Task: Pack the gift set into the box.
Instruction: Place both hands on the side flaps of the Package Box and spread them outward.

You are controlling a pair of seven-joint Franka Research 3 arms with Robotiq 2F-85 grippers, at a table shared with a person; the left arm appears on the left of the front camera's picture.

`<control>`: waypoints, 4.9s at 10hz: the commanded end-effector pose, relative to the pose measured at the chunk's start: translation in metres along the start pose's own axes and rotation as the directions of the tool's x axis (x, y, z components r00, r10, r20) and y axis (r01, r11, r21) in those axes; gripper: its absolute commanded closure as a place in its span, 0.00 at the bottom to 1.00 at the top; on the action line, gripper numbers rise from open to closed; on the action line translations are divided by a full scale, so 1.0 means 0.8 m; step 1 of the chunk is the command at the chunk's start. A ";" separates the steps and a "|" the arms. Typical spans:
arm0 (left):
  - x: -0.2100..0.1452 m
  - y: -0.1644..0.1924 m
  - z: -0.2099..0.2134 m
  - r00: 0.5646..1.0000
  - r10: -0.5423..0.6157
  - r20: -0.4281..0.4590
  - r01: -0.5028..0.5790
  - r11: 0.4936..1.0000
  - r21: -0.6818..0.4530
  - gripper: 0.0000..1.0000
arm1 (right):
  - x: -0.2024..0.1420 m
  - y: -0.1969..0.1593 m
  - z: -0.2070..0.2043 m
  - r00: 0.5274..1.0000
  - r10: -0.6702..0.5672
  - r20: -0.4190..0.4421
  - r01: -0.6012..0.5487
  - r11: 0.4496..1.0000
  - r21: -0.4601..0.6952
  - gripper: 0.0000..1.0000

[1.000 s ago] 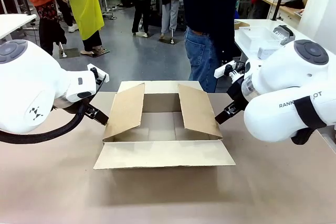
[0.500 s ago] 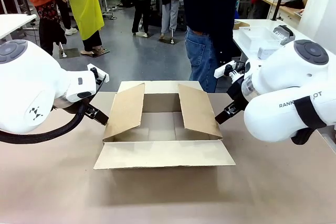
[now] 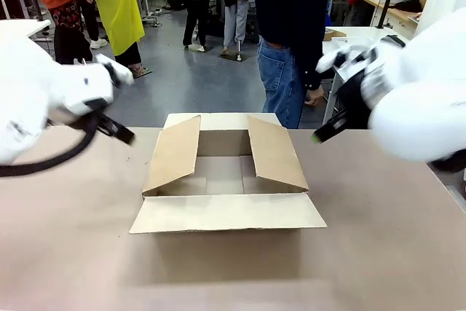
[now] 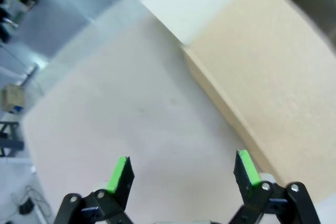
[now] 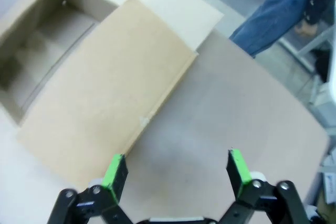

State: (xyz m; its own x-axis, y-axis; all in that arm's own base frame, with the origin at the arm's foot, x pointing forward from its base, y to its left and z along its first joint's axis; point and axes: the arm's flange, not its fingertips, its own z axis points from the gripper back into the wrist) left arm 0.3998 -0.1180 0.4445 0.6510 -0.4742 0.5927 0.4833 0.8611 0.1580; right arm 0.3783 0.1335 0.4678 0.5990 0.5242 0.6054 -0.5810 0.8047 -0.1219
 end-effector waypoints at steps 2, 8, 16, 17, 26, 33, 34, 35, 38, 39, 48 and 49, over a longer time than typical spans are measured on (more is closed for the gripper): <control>-0.082 0.058 0.137 0.991 0.130 0.035 -0.123 0.980 -0.157 0.00 | -0.052 -0.047 0.136 0.972 -0.236 -0.017 0.234 0.950 0.206 0.00; -0.318 0.284 0.091 0.688 0.719 -0.093 -0.424 0.295 -0.856 0.00 | -0.336 -0.250 0.166 0.344 -0.937 -0.064 0.737 0.227 0.637 0.00; -0.359 0.268 0.100 0.708 0.700 -0.097 -0.443 0.332 -0.833 0.00 | -0.365 -0.265 0.180 0.327 -0.936 -0.132 0.809 0.205 0.551 0.00; -0.327 0.245 0.119 0.789 0.611 -0.059 -0.351 0.370 -0.860 0.00 | -0.314 -0.254 0.179 0.355 -0.929 -0.105 0.833 0.264 0.486 0.00; -0.071 0.001 0.160 0.984 0.031 -0.175 -0.151 0.668 -0.728 0.00 | 0.007 0.034 0.078 0.901 -0.403 -0.161 0.433 0.858 0.276 0.00; 0.112 -0.127 0.112 0.829 0.271 -0.488 -0.429 0.869 -0.246 0.00 | 0.009 0.024 0.080 0.909 -0.391 -0.148 0.418 0.862 0.287 0.00; 0.122 -0.145 0.096 0.801 0.280 -0.529 -0.447 0.868 -0.216 0.00 | 0.009 0.024 0.080 0.909 -0.391 -0.148 0.418 0.862 0.287 0.00; 0.076 -0.132 0.134 0.903 0.209 -0.376 -0.358 0.850 -0.387 0.00 | 0.009 0.024 0.080 0.909 -0.391 -0.148 0.418 0.862 0.287 0.00; 0.107 -0.148 0.110 0.874 0.239 -0.422 -0.390 0.864 -0.318 0.00 | 0.009 0.024 0.080 0.909 -0.391 -0.148 0.418 0.862 0.287 0.00; 0.112 -0.165 0.098 0.833 0.367 -0.413 -0.486 0.843 -0.230 0.00 | 0.009 0.023 0.080 0.907 -0.393 -0.149 0.420 0.858 0.295 0.00; 0.146 -0.185 -0.009 0.726 0.547 -0.417 -0.593 0.805 0.024 0.00 | 0.008 0.023 0.078 0.892 -0.422 -0.162 0.452 0.841 0.298 0.00; 0.146 -0.185 -0.009 0.726 0.547 -0.417 -0.593 0.805 0.024 0.00 | 0.008 0.023 0.078 0.892 -0.422 -0.162 0.452 0.841 0.298 0.00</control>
State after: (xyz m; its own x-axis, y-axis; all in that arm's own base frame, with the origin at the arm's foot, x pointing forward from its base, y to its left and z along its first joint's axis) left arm 0.4298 -0.3146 0.4737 0.9861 0.0353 0.1624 -0.0012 0.9787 -0.2054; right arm 0.3360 0.1367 0.5211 0.8791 0.1531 0.4514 -0.3568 0.8393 0.4102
